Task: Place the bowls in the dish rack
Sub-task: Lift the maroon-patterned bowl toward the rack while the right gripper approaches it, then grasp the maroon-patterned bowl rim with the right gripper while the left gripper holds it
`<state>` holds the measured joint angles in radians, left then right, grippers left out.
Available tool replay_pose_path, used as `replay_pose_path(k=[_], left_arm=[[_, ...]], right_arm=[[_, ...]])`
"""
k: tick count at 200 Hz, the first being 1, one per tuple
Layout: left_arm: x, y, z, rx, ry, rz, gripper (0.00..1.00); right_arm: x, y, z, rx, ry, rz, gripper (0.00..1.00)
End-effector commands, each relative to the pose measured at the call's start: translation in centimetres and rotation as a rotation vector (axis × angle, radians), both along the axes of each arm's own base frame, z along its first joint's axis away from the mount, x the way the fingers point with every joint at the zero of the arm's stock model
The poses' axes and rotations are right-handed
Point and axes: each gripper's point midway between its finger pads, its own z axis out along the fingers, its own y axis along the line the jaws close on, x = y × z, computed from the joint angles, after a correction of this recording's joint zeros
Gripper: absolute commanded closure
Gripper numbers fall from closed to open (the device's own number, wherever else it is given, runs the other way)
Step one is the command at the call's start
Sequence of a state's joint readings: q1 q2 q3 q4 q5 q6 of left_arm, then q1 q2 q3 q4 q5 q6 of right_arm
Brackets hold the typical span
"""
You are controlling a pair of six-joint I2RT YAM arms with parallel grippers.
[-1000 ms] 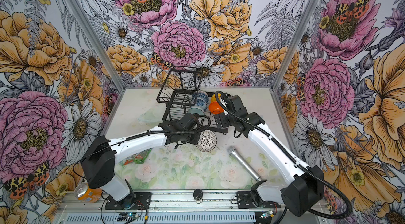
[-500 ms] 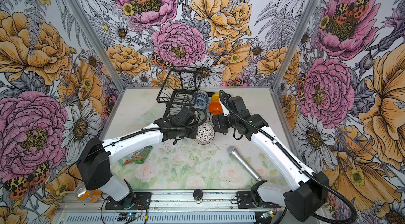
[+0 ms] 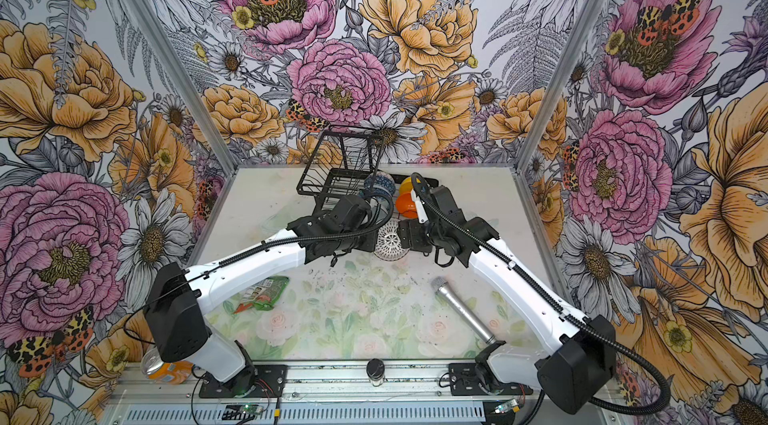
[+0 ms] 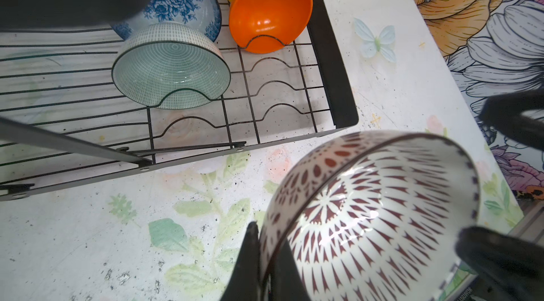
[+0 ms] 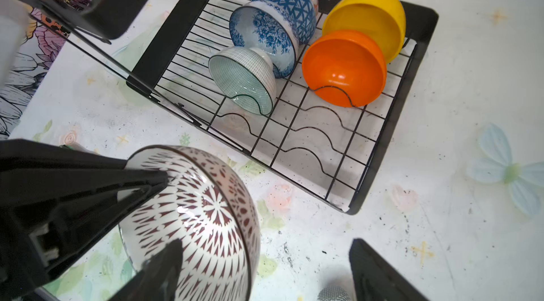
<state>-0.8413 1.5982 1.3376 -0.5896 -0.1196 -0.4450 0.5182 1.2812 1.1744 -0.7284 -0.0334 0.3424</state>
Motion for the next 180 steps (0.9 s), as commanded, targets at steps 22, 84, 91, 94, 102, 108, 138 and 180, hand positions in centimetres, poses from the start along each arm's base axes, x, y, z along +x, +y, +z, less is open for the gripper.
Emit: replay_pose_path(k=[22, 84, 91, 94, 102, 108, 138, 180], left_arm=[[1.0, -1.4, 5.9, -0.129, -0.122, -0.011, 1.0], [1.3, -2.1, 7.1, -0.144, -0.147, -0.025, 1.0], [1.2, -2.3, 7.1, -0.143, -0.148, -0.03, 1.0], [1.2, -2.3, 7.2, -0.144, -0.148, -0.032, 1.0], [1.1, -2.4, 7.2, -0.144, -0.148, -0.036, 1.0], [1.0, -2.4, 7.1, -0.144, -0.147, -0.037, 1.0], [0.7, -2.4, 6.7, -0.14, -0.137, -0.042, 1.0], [0.3, -2.2, 6.1, -0.132, -0.127, -0.049, 1.0]], right_arm=[[0.4, 0.9, -0.8, 0.024, 0.022, -0.012, 0.18], [0.6, 1.2, -1.8, 0.023, 0.044, -0.015, 0.34], [0.7, 1.2, -2.0, 0.024, 0.047, -0.018, 0.36], [0.7, 1.2, -2.0, 0.023, 0.048, -0.02, 0.36], [0.8, 1.2, -2.1, 0.023, 0.049, -0.023, 0.39], [0.8, 1.3, -2.2, 0.025, 0.049, -0.024, 0.41], [1.1, 1.4, -2.0, 0.03, 0.044, -0.023, 0.6], [1.3, 1.4, -2.0, 0.023, 0.04, -0.023, 0.9]])
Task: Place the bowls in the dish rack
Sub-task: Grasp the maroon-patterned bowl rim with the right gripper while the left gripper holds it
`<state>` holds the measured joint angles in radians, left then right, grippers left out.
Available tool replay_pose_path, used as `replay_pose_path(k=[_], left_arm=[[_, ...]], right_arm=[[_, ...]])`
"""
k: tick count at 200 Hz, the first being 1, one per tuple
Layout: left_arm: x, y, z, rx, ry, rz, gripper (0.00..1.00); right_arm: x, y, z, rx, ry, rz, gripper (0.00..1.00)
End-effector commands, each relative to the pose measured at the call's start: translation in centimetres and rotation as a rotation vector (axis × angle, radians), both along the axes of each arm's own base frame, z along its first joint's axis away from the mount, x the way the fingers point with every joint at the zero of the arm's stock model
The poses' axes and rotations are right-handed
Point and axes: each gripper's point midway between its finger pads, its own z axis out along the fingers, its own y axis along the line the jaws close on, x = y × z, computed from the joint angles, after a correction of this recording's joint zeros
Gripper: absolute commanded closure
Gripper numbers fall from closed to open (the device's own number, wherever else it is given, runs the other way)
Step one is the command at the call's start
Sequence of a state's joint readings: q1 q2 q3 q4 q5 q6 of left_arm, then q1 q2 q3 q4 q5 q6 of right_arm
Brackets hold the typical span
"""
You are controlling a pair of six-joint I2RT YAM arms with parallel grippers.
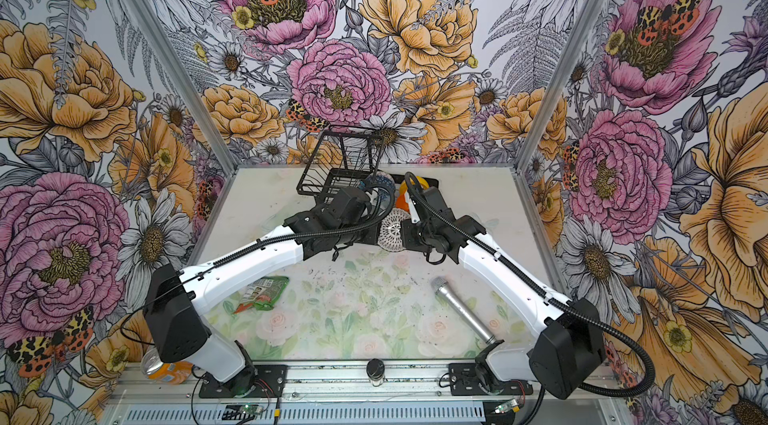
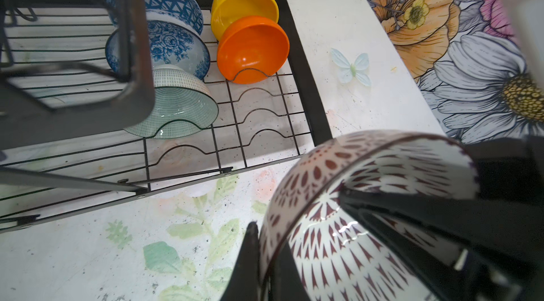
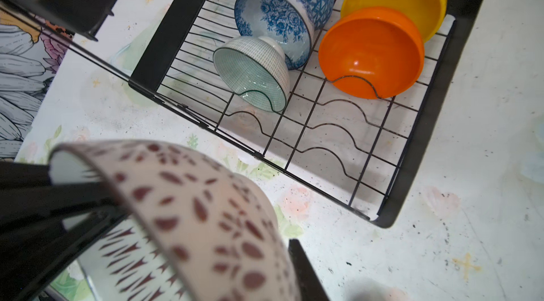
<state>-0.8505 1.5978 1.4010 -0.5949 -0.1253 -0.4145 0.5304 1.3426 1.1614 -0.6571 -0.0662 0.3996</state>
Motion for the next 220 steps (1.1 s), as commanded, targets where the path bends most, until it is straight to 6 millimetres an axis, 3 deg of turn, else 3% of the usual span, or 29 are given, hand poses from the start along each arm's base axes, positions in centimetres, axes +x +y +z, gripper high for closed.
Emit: replay_pose_path(k=[1, 14, 77, 87, 108, 127, 145, 178, 220], left_arm=[[-0.1, -1.2, 3.4, -0.108, -0.069, -0.024, 1.0], [-0.2, -1.2, 3.2, -0.106, -0.063, -0.031, 1.0], [-0.5, -0.5, 2.0, -0.061, -0.036, -0.038, 1.0], [-0.4, 0.1, 2.0, -0.04, -0.036, -0.029, 0.87], [-0.4, 1.6, 1.7, 0.04, -0.031, -0.008, 0.44], [-0.5, 3.1, 1.8, 0.094, -0.028, 0.002, 0.22], [-0.7, 4.1, 2.2, 0.108, -0.027, 0.005, 0.13], [-1.0, 5.4, 2.6, 0.116, -0.016, 0.0, 0.03], [-0.8, 6.5, 2.5, 0.129, 0.006, -0.008, 0.01]], right_arm=[[0.3, -0.3, -0.5, -0.028, 0.004, -0.013, 0.91], [0.4, -0.3, -0.6, -0.031, 0.005, -0.015, 1.0], [0.7, -0.4, -0.1, -0.04, -0.014, -0.01, 1.0], [0.7, -0.5, -0.1, -0.048, -0.02, -0.009, 1.0], [0.7, -0.8, 0.1, -0.061, -0.035, -0.005, 1.0], [0.7, -1.0, 0.4, -0.07, -0.05, -0.001, 1.0], [0.7, -1.4, 0.5, -0.093, -0.064, -0.004, 1.0], [1.2, -3.0, 0.6, -0.178, -0.109, -0.022, 1.0], [3.2, -7.0, 2.2, -0.469, -0.264, -0.077, 1.0]])
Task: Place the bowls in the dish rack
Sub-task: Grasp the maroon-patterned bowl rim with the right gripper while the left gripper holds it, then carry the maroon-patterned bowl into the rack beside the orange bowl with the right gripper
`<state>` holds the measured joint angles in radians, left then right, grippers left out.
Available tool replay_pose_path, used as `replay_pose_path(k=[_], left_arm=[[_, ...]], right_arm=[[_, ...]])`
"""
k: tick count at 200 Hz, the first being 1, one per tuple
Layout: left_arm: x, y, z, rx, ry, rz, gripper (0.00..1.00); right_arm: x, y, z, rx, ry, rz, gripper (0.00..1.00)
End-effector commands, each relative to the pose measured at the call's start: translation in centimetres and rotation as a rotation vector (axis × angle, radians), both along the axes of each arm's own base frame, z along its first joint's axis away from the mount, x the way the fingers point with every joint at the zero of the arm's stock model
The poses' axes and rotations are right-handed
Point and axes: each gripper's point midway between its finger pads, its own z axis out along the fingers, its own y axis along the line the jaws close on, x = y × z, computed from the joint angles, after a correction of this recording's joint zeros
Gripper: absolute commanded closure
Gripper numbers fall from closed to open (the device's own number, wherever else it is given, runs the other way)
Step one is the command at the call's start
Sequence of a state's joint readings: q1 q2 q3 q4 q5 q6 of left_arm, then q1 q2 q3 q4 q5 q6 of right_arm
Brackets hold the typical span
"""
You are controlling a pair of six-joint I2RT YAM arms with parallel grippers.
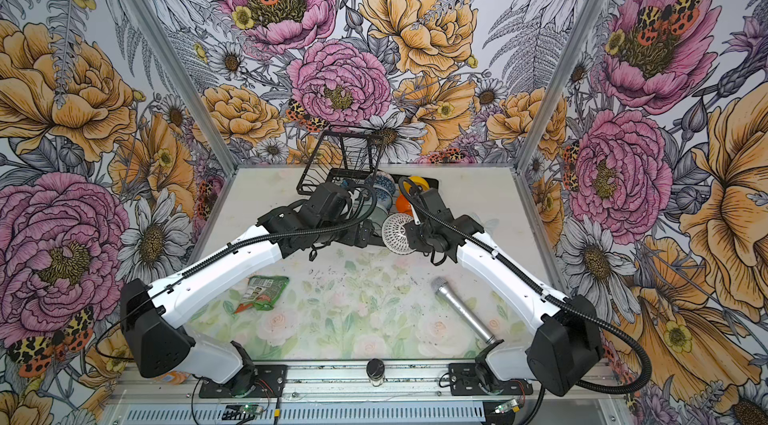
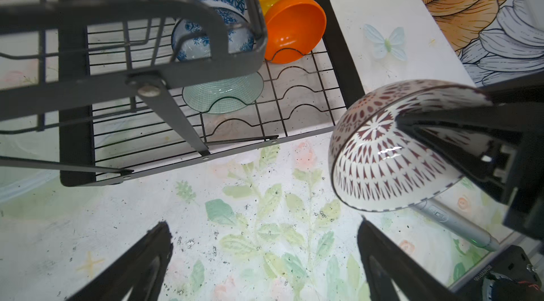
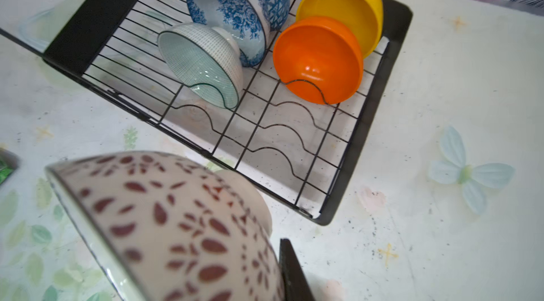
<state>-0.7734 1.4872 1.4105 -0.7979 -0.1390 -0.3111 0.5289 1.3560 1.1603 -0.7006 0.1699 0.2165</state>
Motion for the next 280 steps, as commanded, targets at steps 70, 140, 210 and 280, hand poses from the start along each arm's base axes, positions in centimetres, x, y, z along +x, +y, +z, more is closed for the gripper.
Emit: replay_pose_path(k=[70, 140, 210, 280], left_arm=[[0.1, 0.0, 0.9, 0.018, -0.007, -0.062, 0.01], [0.3, -0.9, 1.5, 0.038, -0.052, -0.119, 0.01], [0.2, -0.7, 1.7, 0.035, -0.055, -0.127, 0.01], [0.1, -0.8, 1.6, 0.023, -0.053, -0.149, 0.01]], right_arm=[[4.4, -3.7, 7.6, -0.36, -0.611, 0.04, 1.0], [6.8, -2.2, 6.2, -0.536, -0.754, 0.174, 1.0], [8.6, -1.6, 2.5, -0.622, -0.738, 0.265, 1.0], [10.6, -1.4, -1.2, -0.674, -0.717, 0.291, 1.0]])
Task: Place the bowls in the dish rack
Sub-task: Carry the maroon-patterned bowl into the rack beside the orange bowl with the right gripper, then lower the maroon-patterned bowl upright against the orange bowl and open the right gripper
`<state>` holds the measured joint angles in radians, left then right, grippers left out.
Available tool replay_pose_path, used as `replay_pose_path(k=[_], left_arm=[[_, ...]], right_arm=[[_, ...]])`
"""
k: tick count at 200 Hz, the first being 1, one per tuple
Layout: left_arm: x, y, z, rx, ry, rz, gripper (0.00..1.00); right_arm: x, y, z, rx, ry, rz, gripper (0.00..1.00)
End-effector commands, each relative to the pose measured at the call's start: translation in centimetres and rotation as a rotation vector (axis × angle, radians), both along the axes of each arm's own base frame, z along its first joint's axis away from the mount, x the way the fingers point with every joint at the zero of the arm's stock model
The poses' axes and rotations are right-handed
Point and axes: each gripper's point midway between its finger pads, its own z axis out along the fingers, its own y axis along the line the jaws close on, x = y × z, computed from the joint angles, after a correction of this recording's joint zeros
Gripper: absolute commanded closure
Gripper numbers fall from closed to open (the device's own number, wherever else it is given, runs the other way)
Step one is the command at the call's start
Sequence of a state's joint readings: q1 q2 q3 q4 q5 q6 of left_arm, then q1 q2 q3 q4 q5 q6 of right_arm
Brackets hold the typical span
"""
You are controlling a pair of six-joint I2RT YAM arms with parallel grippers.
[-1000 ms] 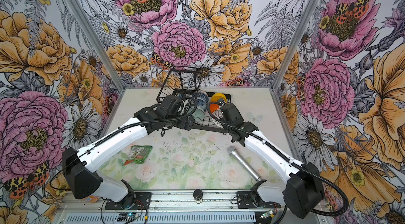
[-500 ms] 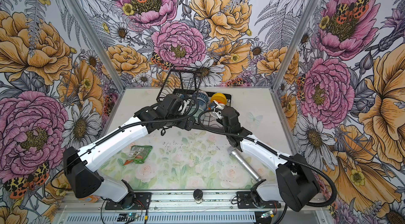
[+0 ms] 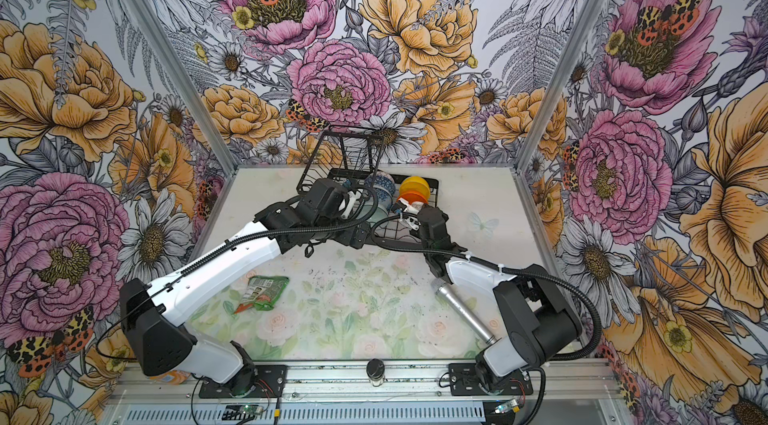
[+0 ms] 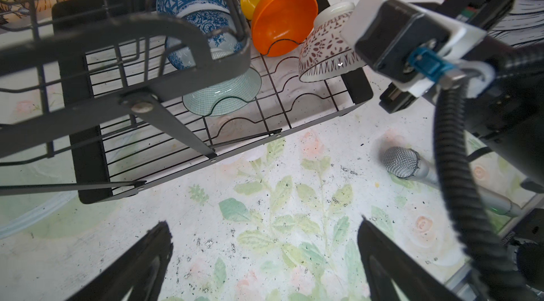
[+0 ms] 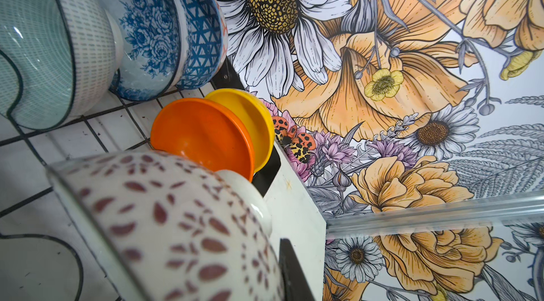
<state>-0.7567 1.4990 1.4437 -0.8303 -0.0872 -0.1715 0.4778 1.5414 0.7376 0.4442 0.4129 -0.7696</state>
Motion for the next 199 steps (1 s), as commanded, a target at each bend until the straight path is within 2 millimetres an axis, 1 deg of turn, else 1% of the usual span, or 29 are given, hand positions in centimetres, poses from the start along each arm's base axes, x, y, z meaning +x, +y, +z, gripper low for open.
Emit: replay_pose_path(k=[1, 30, 58, 91, 134, 167, 199], left_arm=[[0.2, -0.6, 1.4, -0.038, -0.031, -0.03, 0.01], [0.1, -0.6, 1.2, -0.039, -0.026, -0.031, 0.01], [0.0, -0.5, 1.5, -0.045, -0.032, -0.03, 0.01], [-0.1, -0.1, 1.4, -0.042, -0.031, -0.024, 0.01], [-0.1, -0.1, 0.9, -0.039, -0.018, -0.017, 0.01], [-0.1, -0.1, 1.0, -0.04, -0.021, -0.017, 0.01], [-0.2, 0.0, 1.1, -0.043, -0.022, -0.015, 0.01]], right_arm=[[1.4, 0.4, 1.8, 0.026, -0.101, 0.005, 1.0], [2.5, 0.4, 1.1, -0.004, -0.105, 0.003, 1.0], [3.6, -0.1, 0.6, -0.041, -0.107, -0.006, 1.0], [4.2, 0.0, -0.2, -0.081, -0.108, -0.001, 1.0], [5.3, 0.1, -0.4, -0.104, -0.147, -0.02, 1.0], [5.2, 0.7, -1.0, -0.106, -0.137, 0.012, 1.0], [4.6, 1.4, -2.3, -0.09, -0.082, 0.066, 1.0]])
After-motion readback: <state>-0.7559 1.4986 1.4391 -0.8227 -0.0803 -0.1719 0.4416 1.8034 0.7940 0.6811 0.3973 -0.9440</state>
